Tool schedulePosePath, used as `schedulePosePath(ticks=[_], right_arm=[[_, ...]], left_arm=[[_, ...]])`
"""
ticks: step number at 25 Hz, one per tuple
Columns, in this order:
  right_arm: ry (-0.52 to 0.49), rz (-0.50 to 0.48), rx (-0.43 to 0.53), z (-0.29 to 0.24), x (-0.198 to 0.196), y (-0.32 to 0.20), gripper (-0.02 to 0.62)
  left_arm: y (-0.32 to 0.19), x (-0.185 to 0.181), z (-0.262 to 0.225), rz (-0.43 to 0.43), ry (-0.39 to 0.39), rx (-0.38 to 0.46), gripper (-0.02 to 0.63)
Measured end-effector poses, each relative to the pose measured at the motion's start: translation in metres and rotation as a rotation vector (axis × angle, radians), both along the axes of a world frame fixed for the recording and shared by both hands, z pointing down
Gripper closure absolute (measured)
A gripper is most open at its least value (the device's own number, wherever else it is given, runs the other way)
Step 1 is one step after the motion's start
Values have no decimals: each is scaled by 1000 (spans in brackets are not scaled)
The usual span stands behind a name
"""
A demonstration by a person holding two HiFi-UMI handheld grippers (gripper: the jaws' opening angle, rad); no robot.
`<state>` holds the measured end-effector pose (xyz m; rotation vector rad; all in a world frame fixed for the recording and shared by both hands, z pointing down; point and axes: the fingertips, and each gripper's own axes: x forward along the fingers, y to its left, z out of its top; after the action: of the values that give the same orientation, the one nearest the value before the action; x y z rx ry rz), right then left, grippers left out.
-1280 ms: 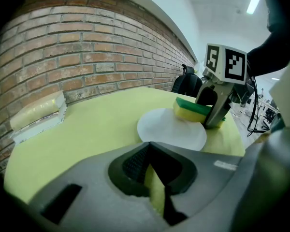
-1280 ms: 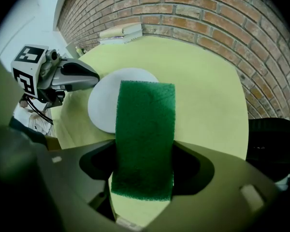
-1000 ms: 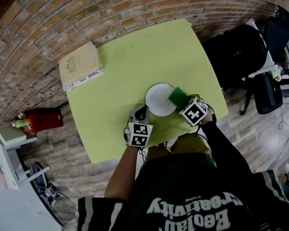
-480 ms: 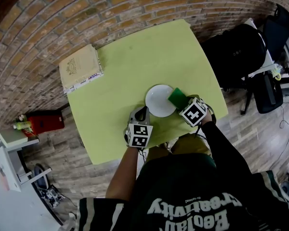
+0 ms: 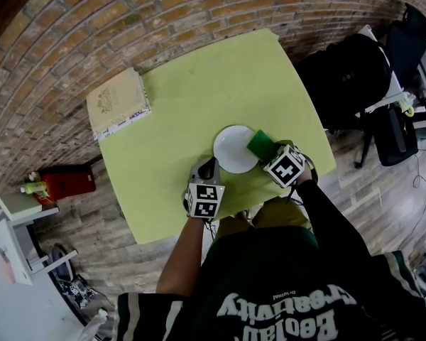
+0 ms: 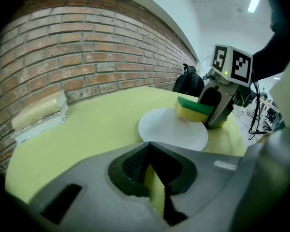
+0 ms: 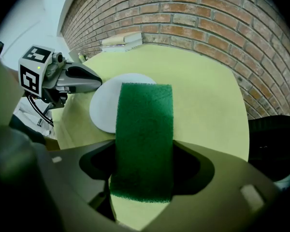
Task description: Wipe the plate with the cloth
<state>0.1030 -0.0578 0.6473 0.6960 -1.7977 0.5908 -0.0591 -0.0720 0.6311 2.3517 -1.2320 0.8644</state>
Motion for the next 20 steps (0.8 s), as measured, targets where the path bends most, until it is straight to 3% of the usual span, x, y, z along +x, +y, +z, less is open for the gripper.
schedulePosePath(ticks=[6, 11, 20], right_arm=[[-1, -15, 24, -4, 0, 1, 268], [-103, 5, 88, -22, -13, 2, 275], [-327, 175, 337, -110, -14, -45, 282]], left_arm=[[-2, 0, 1, -9, 9, -23, 600], [-1, -4, 2, -29, 39, -85, 600], [-12, -3, -64, -62, 92, 45, 600]])
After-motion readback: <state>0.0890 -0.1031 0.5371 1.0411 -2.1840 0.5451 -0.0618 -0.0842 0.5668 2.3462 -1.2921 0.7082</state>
